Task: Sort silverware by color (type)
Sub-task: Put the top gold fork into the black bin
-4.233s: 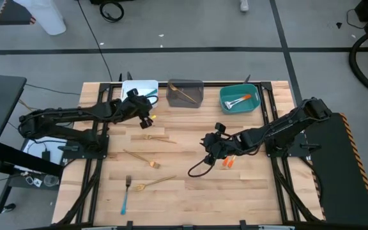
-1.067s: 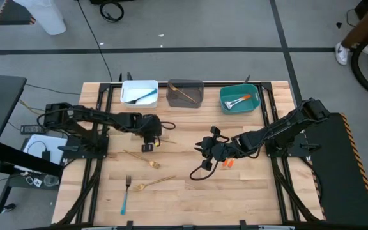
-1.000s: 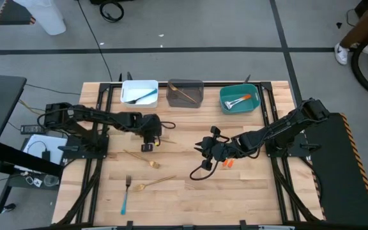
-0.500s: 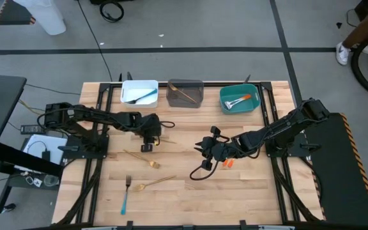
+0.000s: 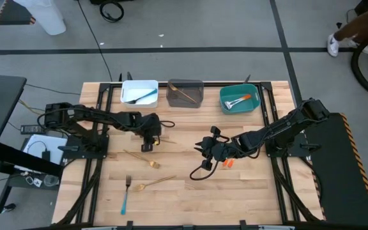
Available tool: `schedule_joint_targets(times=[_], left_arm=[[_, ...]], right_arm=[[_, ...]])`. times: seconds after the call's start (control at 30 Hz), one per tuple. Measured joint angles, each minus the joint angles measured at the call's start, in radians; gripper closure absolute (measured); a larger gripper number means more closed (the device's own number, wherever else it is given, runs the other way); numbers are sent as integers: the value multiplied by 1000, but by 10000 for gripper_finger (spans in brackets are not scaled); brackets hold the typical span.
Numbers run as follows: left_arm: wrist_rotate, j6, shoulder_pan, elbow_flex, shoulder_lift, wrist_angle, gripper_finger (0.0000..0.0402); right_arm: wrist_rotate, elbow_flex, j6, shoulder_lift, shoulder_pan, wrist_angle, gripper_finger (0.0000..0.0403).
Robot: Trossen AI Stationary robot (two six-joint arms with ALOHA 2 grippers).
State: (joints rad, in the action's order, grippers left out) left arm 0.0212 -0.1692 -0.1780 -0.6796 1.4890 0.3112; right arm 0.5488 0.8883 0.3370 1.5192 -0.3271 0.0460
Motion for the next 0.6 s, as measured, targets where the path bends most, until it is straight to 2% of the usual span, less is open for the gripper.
schedule_joint_targets(times=[0.33,0.6], left_arm=[[-2,-1,0,-5,82,-6,228],[-4,-1,1,-3,95,-3,270]], right_arm=[[0,0,0,0,-8,-8,317],[5,0,0,0,-12,-8,317]])
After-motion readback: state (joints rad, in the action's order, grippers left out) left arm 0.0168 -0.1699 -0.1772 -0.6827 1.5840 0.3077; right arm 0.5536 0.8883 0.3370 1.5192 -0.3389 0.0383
